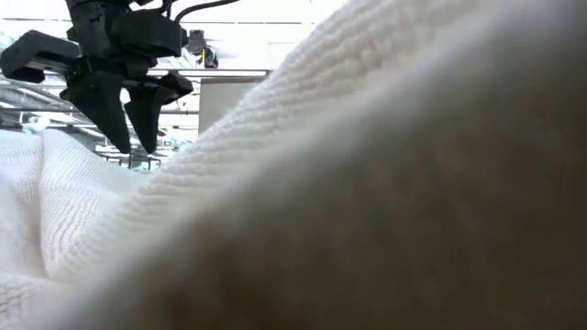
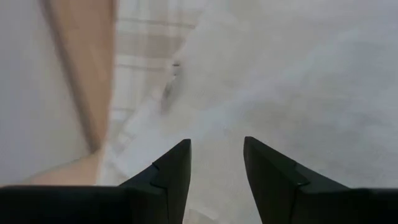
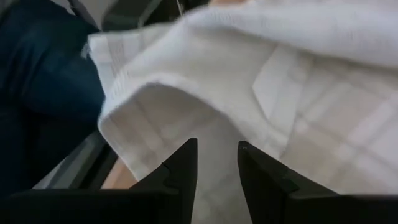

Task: Fold towel
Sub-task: Fold the white patterned towel

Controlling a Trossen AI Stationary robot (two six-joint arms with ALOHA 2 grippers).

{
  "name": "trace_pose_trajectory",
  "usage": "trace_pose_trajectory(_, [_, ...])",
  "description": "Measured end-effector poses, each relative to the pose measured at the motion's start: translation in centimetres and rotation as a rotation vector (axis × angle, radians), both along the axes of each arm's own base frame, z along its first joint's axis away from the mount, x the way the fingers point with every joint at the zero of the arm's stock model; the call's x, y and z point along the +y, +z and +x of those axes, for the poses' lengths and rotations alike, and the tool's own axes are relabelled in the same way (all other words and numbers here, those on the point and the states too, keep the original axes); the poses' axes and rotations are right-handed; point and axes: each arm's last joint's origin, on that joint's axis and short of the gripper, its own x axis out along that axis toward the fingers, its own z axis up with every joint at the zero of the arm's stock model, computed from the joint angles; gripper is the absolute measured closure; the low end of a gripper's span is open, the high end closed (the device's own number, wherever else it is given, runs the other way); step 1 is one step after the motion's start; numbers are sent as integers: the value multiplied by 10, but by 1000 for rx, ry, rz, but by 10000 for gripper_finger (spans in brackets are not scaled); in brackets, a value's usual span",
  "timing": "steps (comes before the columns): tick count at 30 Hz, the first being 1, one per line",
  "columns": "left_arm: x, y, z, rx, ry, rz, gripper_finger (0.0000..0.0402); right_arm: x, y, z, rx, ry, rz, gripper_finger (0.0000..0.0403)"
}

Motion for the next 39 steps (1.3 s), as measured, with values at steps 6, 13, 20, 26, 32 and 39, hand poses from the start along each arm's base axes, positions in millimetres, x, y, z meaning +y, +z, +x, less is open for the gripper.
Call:
trace_pose_trajectory(6, [3,-7,5,19,21,32,248,1,4,5,-78,38,-10,298])
trace_pose_trajectory(13, [24,-14,17,-8,134,100,248,-4,4,9,-80,20,-13,298])
trace_pose_trajectory(20, [54,-22,20,55,222,-33,248,-6,4,10,-78,12,-11,298])
trace_pose_trajectory(26, [73,-37,22,137,277,-96,248,-6,4,10,-77,10,-9,298])
trace_pose_trajectory(32, [76,-50,25,190,233,-84,263,-6,4,10,-74,7,-8,298])
trace_pose_trajectory(39, [69,-45,24,169,160,-54,387,-7,3,9,-61,4,-15,298])
